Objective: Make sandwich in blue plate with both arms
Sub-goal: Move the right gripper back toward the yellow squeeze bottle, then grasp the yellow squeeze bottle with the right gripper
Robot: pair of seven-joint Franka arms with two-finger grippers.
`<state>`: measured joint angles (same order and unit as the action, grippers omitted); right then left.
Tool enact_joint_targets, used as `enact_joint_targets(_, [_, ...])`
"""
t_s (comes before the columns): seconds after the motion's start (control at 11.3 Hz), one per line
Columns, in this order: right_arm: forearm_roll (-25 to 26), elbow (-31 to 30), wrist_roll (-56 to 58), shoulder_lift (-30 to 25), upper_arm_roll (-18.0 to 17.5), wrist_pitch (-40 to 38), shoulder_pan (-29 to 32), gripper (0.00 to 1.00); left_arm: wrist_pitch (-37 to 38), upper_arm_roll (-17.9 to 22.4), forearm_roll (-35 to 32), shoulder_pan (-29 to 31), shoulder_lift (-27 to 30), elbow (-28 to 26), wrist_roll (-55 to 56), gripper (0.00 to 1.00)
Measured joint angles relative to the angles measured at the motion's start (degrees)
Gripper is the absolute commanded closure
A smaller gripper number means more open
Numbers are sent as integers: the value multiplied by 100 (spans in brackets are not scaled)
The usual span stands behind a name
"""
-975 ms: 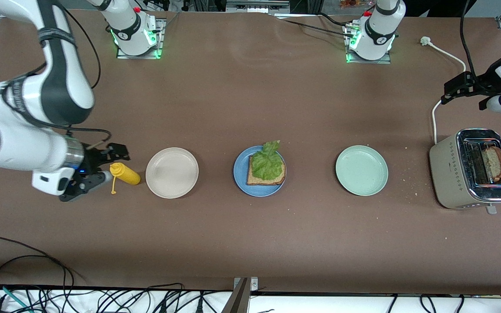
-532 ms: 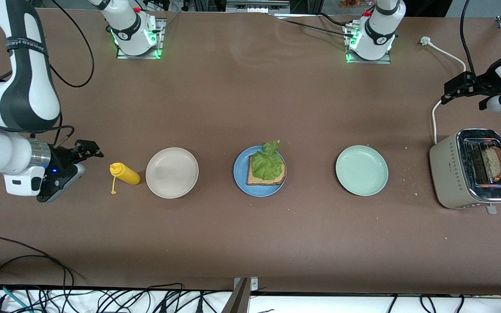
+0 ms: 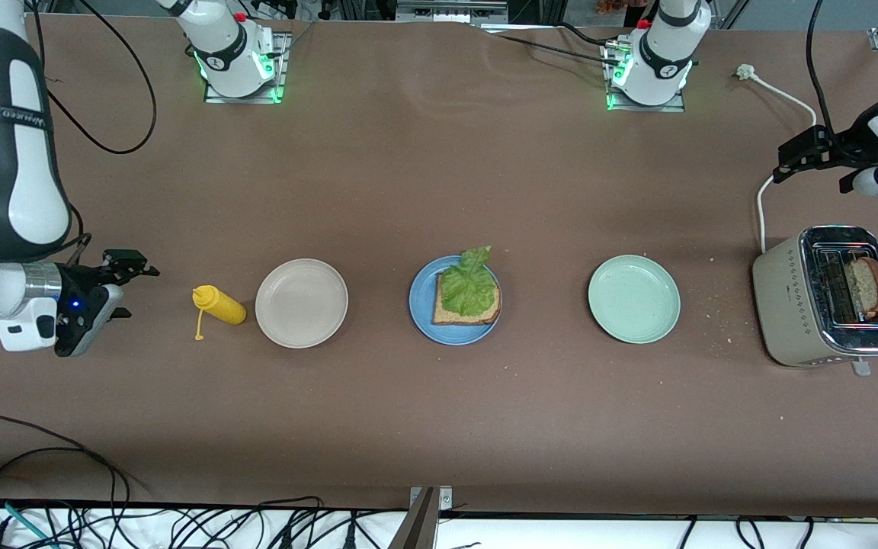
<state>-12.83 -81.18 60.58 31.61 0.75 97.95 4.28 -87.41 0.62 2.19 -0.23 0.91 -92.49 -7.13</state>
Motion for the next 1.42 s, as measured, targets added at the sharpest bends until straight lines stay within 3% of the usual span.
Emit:
enact_joint_targets(0.62, [-1489, -4, 2481, 914, 2, 86, 641, 0, 2, 0, 0, 0, 0, 2, 0, 0])
enact_joint_targets(1.42, [-3225, -4, 4759, 1882, 1, 274, 732, 0, 4, 0, 0, 0, 0, 4, 0, 0])
